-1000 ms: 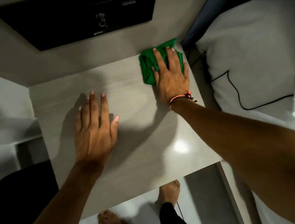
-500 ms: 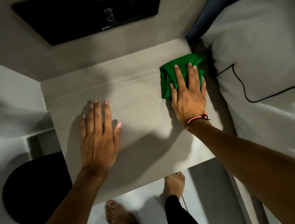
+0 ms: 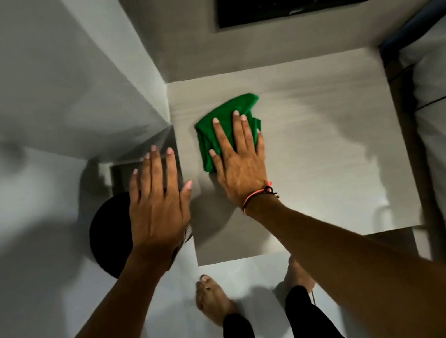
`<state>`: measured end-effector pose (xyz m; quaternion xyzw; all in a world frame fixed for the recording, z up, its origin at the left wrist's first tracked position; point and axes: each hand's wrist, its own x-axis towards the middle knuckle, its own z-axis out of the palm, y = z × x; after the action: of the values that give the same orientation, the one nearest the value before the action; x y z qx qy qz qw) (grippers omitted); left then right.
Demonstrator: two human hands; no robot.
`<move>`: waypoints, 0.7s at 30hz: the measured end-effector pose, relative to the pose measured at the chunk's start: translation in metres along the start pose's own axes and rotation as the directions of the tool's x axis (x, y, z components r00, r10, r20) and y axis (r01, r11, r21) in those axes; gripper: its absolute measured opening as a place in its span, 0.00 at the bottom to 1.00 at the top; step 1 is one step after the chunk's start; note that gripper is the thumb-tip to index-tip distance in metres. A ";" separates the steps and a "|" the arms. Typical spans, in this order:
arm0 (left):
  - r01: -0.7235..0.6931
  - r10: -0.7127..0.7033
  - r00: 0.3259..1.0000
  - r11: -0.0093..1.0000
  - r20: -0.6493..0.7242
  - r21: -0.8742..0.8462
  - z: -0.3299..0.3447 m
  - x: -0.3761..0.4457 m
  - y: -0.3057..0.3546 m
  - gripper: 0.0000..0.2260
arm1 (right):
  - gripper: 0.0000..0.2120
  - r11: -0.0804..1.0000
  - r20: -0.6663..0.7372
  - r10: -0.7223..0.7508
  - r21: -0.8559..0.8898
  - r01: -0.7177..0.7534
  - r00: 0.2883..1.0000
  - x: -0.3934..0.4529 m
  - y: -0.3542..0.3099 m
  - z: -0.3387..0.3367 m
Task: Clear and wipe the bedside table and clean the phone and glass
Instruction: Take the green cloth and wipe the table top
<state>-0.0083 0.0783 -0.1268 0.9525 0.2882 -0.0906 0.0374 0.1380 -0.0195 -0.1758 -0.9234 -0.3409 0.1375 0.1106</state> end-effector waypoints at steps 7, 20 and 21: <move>0.045 -0.045 0.999 0.999 0.017 -0.030 -0.012 -0.020 -0.029 0.30 | 0.29 0.999 0.083 -0.051 -0.009 0.052 0.995 -0.014 -0.038 0.005; -0.016 0.016 1.000 1.000 0.005 -0.015 -0.032 -0.018 -0.025 0.30 | 0.12 0.996 -0.258 -0.090 -0.041 0.082 0.962 -0.045 -0.041 -0.021; -0.016 0.016 1.000 1.000 0.000 -0.015 -0.035 -0.018 -0.025 0.30 | 0.12 0.993 -0.238 -0.108 -0.065 0.095 0.965 -0.052 -0.041 -0.019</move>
<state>-0.0316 0.0939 -0.0896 0.9545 0.2812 -0.0881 0.0454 0.0814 -0.0255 -0.1359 -0.9172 -0.3754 0.0092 0.1334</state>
